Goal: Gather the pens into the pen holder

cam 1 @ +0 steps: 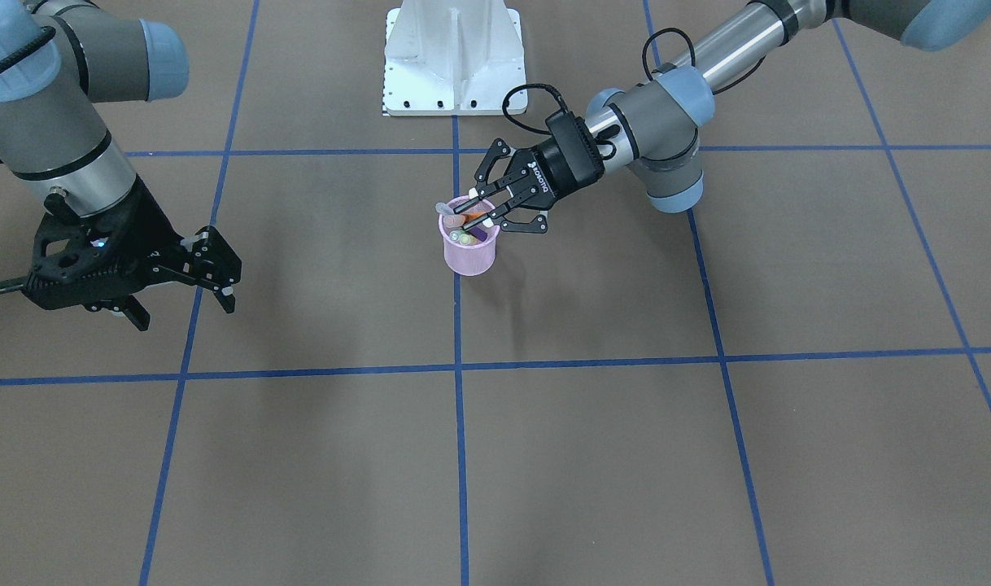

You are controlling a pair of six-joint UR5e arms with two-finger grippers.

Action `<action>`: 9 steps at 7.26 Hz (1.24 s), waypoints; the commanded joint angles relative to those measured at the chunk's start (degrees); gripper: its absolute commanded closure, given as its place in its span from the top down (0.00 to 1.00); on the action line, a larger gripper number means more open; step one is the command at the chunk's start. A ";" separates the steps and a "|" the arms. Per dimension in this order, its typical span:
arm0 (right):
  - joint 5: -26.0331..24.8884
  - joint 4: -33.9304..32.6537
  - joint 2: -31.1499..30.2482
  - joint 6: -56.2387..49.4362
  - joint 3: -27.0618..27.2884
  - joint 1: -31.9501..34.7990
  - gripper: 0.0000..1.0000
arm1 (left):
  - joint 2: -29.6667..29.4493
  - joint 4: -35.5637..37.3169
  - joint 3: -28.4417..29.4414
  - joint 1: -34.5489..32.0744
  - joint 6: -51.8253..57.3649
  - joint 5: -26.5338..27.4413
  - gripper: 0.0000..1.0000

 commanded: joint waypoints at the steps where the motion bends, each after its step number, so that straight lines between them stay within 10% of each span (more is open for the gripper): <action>1: 0.00 0.00 -0.01 0.00 -0.02 0.00 1.00 | -0.18 -0.08 0.00 0.43 -0.08 0.05 0.99; 5: 3.05 0.00 -0.10 -1.74 0.16 2.27 1.00 | 0.60 3.05 -0.79 -0.27 -0.96 -0.83 1.00; 9: 9.23 -0.09 -10.26 -18.06 0.33 11.76 1.00 | 5.61 57.16 -23.67 -18.76 0.18 -24.06 1.00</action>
